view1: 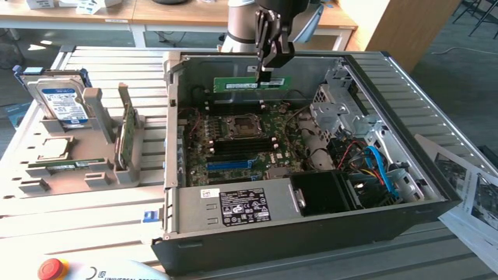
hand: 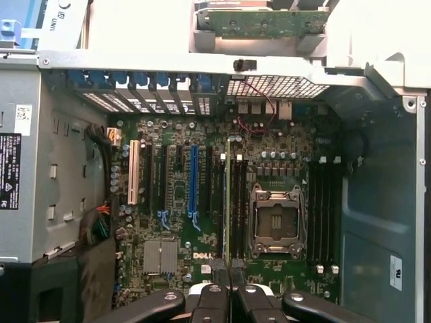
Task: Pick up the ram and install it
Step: 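Pick up the ram and move it above insertion slot, then insert the ram into the slot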
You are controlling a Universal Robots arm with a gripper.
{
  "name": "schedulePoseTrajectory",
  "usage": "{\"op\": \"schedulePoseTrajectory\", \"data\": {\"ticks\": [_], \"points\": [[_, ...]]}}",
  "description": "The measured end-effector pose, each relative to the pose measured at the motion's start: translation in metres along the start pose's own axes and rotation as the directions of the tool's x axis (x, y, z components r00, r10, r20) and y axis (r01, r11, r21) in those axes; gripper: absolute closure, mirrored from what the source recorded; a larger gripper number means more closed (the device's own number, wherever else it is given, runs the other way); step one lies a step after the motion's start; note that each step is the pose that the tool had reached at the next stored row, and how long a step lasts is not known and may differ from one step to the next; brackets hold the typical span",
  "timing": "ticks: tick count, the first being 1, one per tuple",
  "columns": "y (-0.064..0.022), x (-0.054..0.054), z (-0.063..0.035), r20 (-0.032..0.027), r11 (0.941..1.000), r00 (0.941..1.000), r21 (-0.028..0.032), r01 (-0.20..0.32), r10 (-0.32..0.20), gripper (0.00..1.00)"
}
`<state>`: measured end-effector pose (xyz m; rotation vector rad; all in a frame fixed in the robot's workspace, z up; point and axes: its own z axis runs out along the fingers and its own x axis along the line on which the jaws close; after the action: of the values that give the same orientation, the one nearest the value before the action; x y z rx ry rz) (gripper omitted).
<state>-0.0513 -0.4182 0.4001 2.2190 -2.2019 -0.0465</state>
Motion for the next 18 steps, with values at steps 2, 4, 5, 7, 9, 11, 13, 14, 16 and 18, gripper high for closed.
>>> {"op": "schedulePoseTrajectory", "data": {"ticks": [2,4,5,7,9,11,13,14,16,18], "points": [[-0.0001,0.0000,0.0020,-0.0001,1.0000,1.0000,0.0004,0.000,0.000,0.88],[-0.0001,0.0001,0.0041,-0.0001,1.0000,1.0000,0.0007,0.000,0.000,0.88],[-0.0001,0.0001,0.0050,-0.0001,1.0000,1.0000,0.0009,0.000,0.000,0.88],[-0.0002,0.0001,0.0068,-0.0001,1.0000,1.0000,0.0012,0.000,0.000,0.88],[-0.0003,0.0001,0.0082,0.0000,1.0000,1.0000,0.0016,0.000,0.000,0.88],[-0.0002,0.0001,0.0084,-0.0002,1.0000,1.0000,0.0018,0.000,0.000,0.88],[-0.0003,0.0001,0.0086,-0.0002,1.0000,1.0000,0.0018,0.000,0.000,0.88],[-0.0003,0.0001,0.0086,-0.0002,1.0000,1.0000,0.0017,0.000,0.000,0.88],[-0.0003,0.0001,0.0089,0.0000,1.0000,1.0000,0.0018,0.000,0.000,0.88],[-0.0003,0.0001,0.0091,-0.0001,1.0000,1.0000,0.0018,0.000,0.000,0.88]]}}
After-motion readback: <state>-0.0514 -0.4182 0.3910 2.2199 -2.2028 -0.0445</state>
